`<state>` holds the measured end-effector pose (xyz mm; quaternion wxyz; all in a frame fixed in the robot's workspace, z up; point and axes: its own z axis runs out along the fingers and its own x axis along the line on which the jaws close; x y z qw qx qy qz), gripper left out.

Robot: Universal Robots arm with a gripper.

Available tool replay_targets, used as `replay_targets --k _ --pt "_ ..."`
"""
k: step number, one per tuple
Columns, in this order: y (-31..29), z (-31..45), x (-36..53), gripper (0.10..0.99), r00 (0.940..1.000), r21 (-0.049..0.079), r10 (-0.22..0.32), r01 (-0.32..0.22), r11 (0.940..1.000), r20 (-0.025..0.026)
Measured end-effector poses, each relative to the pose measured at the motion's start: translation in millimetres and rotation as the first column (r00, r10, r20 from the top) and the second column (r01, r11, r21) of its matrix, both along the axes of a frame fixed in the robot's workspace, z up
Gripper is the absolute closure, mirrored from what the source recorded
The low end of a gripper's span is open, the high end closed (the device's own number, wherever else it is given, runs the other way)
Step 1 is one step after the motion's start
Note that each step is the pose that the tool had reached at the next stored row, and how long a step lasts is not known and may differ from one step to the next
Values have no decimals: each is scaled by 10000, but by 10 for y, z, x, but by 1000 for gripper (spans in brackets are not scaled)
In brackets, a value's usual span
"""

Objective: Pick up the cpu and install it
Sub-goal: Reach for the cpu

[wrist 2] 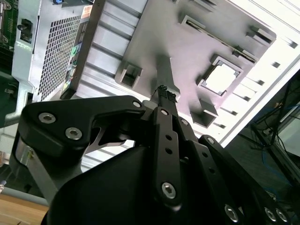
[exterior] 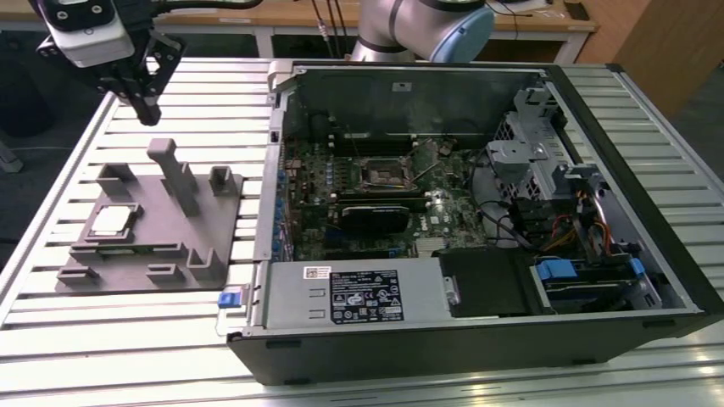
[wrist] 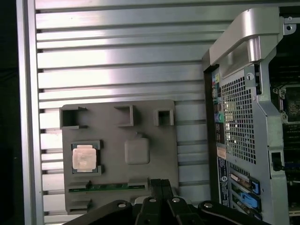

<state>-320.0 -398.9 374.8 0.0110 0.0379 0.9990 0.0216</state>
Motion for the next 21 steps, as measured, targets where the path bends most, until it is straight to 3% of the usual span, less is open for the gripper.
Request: replay_targets --k 21 --pt "0 -24 -170 980 10000 0 0 0 10000 -33"
